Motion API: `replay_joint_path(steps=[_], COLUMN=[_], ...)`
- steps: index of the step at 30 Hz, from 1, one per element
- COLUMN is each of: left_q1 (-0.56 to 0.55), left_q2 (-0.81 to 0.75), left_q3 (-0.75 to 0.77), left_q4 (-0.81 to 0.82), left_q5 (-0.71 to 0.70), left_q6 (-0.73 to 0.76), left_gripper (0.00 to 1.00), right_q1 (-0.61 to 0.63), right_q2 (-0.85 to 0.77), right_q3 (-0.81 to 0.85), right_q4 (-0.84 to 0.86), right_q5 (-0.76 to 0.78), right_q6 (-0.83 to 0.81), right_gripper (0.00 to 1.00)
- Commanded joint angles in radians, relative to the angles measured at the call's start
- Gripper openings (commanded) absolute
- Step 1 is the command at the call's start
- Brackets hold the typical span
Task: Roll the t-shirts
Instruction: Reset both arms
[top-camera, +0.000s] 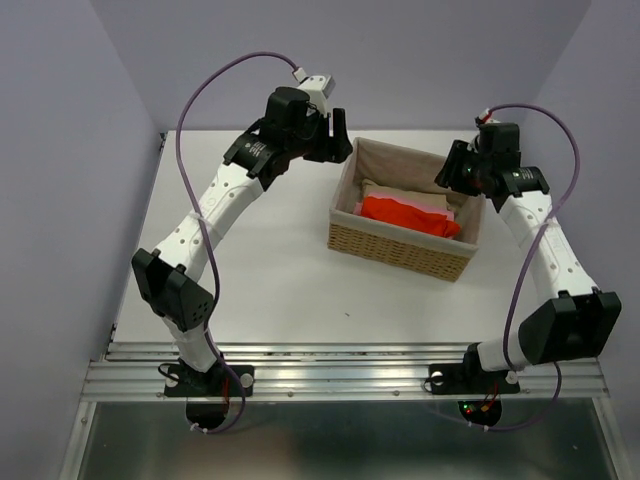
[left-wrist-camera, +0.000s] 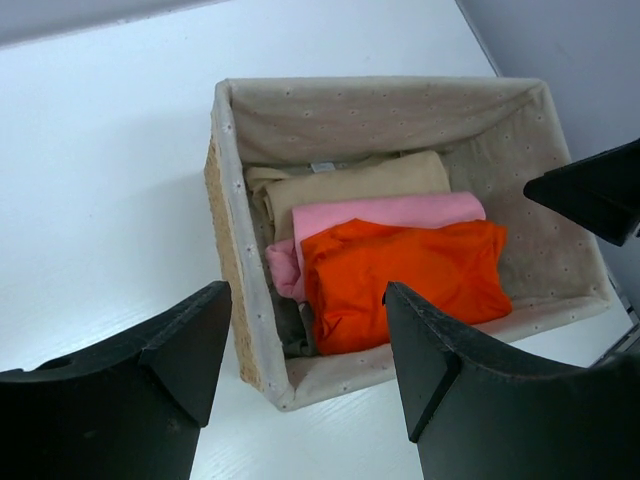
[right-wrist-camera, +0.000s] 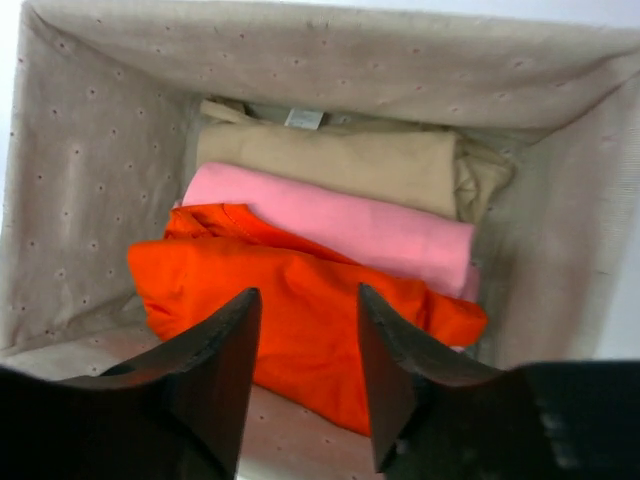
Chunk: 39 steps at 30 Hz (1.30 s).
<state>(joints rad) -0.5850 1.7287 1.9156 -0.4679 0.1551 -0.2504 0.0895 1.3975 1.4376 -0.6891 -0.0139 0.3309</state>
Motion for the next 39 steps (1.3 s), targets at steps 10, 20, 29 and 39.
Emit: replay_joint_path(steps=[10, 20, 29, 39], left_q1=[0.037, 0.054, 0.054, 0.056], left_q2=[-0.035, -0.044, -0.044, -0.099], left_q3=[-0.148, -0.199, -0.207, -0.231], left_q4=[0.061, 0.081, 0.084, 0.072], left_q5=[0.000, 0.024, 0.041, -0.026], left_q6=[-0.064, -0.073, -0.072, -0.056], left_gripper=[0.73, 0.73, 0.73, 0.73], right_q1=[0.039, 0.116, 0.139, 0.139], right_q2=[0.216, 0.282, 0.199, -0.003], right_q3=[-0.157, -0.215, -0.238, -0.172], right_q4=[0.215, 0.188, 0.117, 0.149], right_q5=[-0.138, -0.173, -0.143, 0.256], right_q6=[0.057, 0.028, 0.011, 0.097], right_gripper=[0.42, 0.42, 0.42, 0.99])
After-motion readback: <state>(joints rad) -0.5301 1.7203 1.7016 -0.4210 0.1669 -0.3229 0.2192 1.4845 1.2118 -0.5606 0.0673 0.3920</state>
